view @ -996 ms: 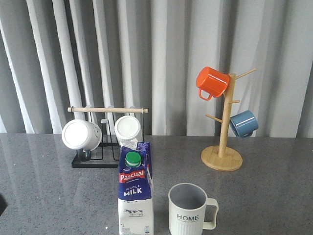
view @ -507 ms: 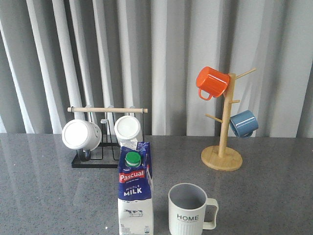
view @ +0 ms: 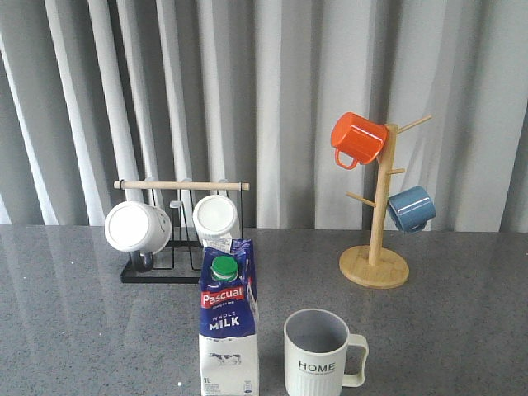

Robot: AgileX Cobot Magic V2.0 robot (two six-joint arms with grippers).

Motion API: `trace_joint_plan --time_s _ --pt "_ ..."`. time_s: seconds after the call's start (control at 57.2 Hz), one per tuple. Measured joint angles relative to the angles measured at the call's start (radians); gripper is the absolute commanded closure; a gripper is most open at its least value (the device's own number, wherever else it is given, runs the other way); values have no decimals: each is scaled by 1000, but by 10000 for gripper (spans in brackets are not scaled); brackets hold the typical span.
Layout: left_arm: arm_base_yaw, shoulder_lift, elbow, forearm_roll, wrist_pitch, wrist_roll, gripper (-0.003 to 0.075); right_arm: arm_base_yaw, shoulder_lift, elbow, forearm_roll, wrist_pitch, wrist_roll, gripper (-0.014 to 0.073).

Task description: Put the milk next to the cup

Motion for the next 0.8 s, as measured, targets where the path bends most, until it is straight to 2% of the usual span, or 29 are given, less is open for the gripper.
trace_joint_plan --time_s 0.245,0.804 --pt "55 0 0 0 -1 -20 727 0 0 0 0 0 0 596" --pt "59 0 0 0 -1 -29 727 0 0 0 0 0 0 596"
